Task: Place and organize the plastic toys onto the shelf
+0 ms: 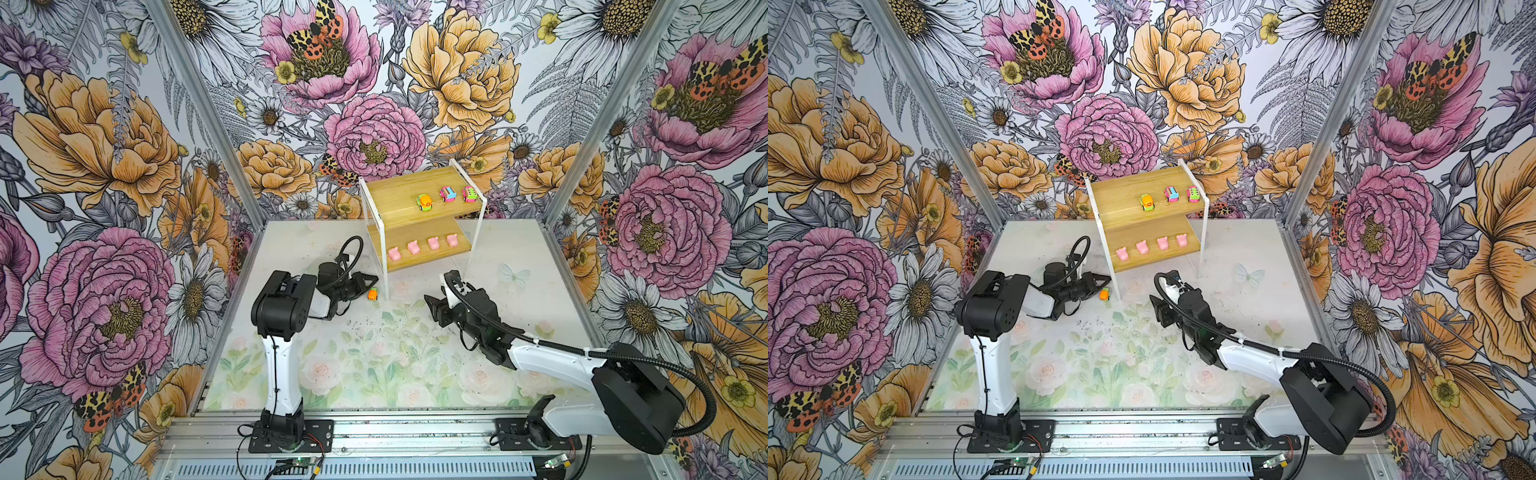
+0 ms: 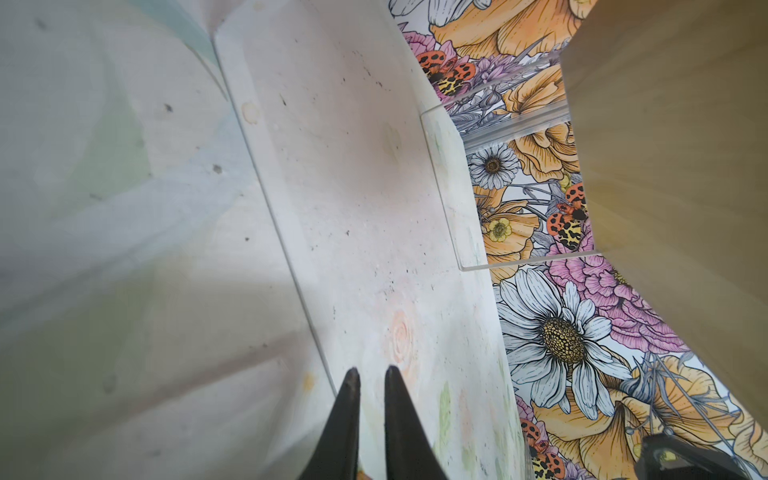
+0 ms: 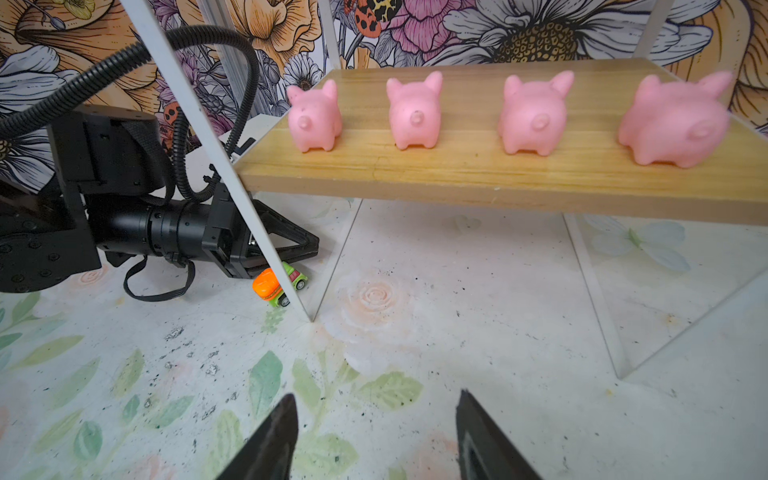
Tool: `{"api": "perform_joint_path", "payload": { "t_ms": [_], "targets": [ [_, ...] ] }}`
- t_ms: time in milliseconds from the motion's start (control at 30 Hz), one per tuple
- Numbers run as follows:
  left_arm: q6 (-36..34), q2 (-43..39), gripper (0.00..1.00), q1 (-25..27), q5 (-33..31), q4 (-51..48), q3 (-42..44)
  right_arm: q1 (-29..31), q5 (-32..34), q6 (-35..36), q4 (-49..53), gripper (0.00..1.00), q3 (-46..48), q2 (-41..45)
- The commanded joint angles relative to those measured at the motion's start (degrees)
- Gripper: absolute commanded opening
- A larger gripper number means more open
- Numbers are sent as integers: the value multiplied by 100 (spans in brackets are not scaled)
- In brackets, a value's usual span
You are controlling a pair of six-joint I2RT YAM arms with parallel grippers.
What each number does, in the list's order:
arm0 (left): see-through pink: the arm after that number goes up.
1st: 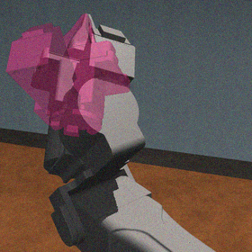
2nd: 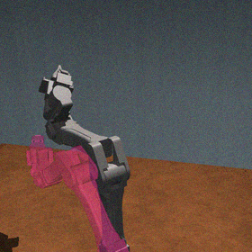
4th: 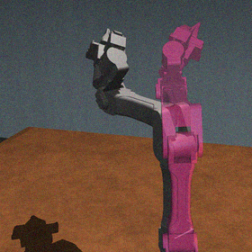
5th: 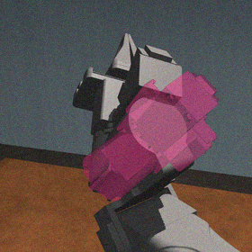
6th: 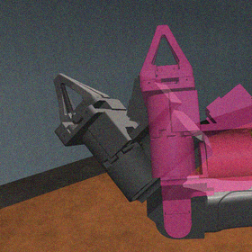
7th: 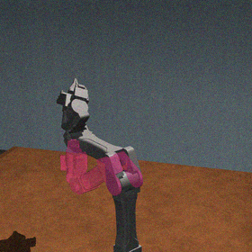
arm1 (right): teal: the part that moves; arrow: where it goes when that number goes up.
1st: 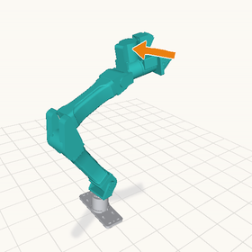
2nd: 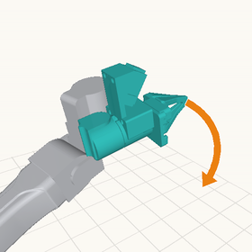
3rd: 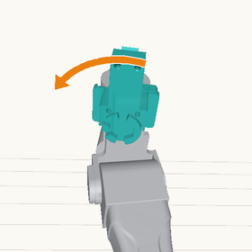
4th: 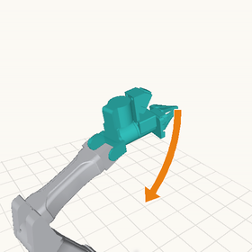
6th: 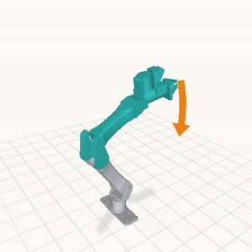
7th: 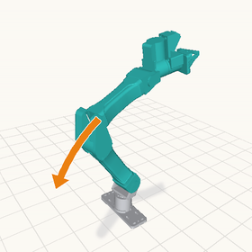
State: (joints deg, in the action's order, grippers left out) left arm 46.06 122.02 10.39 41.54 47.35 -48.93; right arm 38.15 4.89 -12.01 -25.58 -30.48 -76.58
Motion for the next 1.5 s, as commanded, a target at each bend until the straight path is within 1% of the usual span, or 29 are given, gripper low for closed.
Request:
{"api": "perform_joint_path", "payload": {
  "t_ms": [0,67,267,400,600,767,1067,1333,1467],
  "targets": [
    [384,181,15,51,-130,300,491,-35,94,14,-54,61,60,132],
    [421,198,15,66,-217,446,644,-31,116,25,-35,61,80,156],
    [318,158,14,69,-286,388,838,-31,124,21,-35,61,95,165],
    [174,-40,14,53,-359,75,866,-31,93,23,-35,61,73,143],
    [-197,-444,14,22,-465,-809,684,-36,43,35,-26,62,59,144],
    [-197,-545,14,68,-499,-871,737,-36,74,47,-12,62,60,204],
    [-188,-906,13,324,-807,-875,1220,-62,12,140,131,63,-15,217],
    [-55,-1324,13,552,-1136,-870,1648,-74,-227,95,193,63,-149,74],
    [23,-1458,13,591,-1288,-868,1833,-78,-483,77,239,65,-211,-40]
  ]
}}
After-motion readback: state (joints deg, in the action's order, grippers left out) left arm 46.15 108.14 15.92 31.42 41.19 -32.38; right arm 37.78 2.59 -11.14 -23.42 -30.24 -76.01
